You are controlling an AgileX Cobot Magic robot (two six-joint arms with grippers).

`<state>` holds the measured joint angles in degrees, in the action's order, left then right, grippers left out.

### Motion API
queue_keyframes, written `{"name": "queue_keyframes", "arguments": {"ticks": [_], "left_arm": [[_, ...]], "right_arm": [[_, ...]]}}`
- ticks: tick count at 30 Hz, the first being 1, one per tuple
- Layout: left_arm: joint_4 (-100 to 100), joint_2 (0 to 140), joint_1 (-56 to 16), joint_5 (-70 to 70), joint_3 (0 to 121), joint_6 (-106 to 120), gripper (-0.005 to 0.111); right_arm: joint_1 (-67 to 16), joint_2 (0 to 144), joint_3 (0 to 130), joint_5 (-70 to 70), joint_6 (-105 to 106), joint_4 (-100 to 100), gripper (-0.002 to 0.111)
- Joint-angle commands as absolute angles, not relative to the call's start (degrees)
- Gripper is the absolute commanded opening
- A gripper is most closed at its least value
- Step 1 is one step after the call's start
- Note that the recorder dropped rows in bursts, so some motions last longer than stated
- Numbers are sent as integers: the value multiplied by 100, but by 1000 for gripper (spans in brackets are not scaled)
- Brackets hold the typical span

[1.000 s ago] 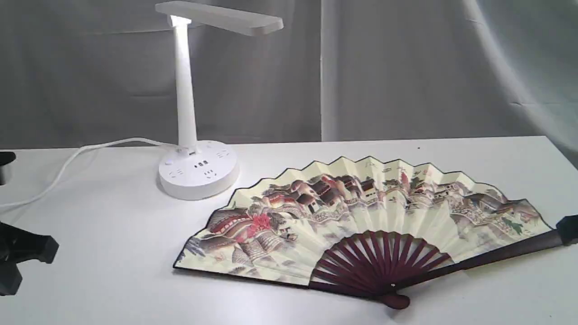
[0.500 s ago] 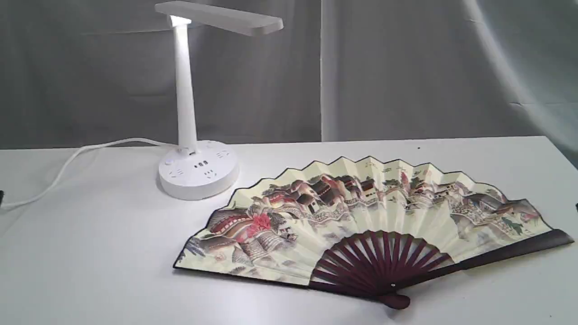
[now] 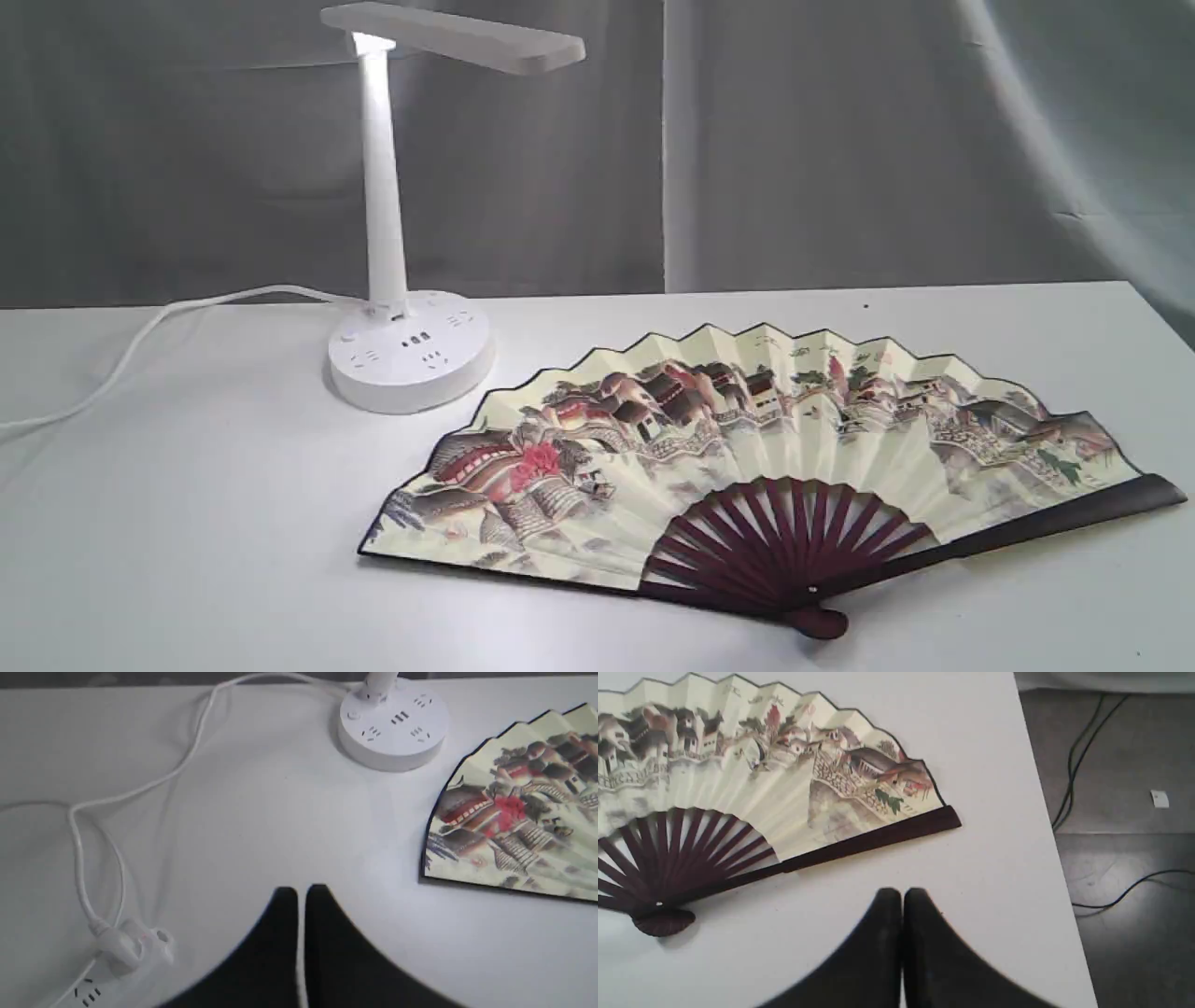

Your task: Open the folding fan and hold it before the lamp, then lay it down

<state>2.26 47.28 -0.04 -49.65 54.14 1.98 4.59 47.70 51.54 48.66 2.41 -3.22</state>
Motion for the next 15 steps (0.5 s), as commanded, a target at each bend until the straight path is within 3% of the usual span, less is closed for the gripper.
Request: {"name": "queue_keyframes", "arguments": {"ticks": [1, 15], "left_arm": [[228, 4295, 7, -4984, 5430, 177, 0], [0, 3206, 0, -4783, 5430, 94, 0]], "right_arm": [[456, 4261, 5116, 4968, 272, -297, 0], [456, 2609, 5116, 5631, 465, -387, 0]]}}
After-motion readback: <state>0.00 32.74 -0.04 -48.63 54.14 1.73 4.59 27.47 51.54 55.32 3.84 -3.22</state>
